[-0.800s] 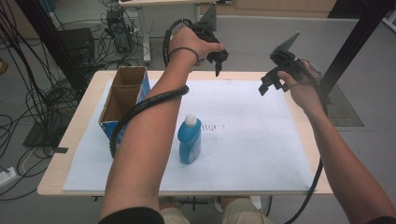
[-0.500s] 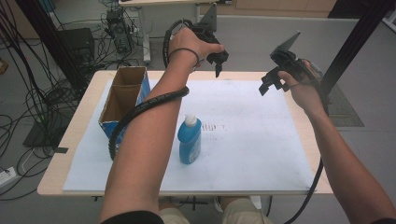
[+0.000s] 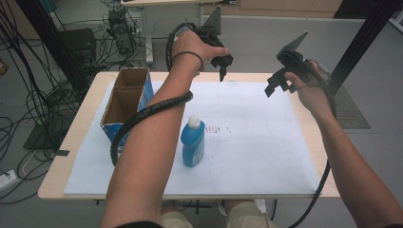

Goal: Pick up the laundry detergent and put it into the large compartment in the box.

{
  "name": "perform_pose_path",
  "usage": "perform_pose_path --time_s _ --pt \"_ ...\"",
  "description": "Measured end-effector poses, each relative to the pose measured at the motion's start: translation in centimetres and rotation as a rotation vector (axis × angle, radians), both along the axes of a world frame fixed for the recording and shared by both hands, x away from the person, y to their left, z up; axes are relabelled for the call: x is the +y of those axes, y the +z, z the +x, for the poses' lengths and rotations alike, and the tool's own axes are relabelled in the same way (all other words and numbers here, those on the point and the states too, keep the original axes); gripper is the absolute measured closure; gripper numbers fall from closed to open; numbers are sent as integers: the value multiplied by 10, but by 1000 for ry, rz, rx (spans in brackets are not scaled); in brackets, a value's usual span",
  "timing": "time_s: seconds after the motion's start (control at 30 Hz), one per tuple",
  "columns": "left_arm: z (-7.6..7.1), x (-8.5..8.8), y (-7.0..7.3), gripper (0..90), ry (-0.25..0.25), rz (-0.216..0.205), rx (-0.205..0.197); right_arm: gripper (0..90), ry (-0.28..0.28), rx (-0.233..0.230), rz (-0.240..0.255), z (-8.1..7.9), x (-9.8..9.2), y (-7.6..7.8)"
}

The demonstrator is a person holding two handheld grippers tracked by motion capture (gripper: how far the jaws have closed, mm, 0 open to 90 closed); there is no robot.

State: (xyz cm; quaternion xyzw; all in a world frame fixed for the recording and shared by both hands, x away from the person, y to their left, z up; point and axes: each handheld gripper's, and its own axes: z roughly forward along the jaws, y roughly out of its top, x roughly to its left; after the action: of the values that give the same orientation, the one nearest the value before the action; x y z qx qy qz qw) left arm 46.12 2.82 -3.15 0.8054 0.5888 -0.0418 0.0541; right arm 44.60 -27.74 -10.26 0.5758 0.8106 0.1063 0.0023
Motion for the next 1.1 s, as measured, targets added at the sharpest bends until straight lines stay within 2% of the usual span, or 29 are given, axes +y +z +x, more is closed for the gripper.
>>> perform_pose_path --time_s 0.5,1.1 --pt "-23 3 6 90 6 13 -6 75 3 -4 -5 -7 2 1" --pt "-58 9 9 87 -21 9 -25 74 8 -9 -12 -20 6 7"
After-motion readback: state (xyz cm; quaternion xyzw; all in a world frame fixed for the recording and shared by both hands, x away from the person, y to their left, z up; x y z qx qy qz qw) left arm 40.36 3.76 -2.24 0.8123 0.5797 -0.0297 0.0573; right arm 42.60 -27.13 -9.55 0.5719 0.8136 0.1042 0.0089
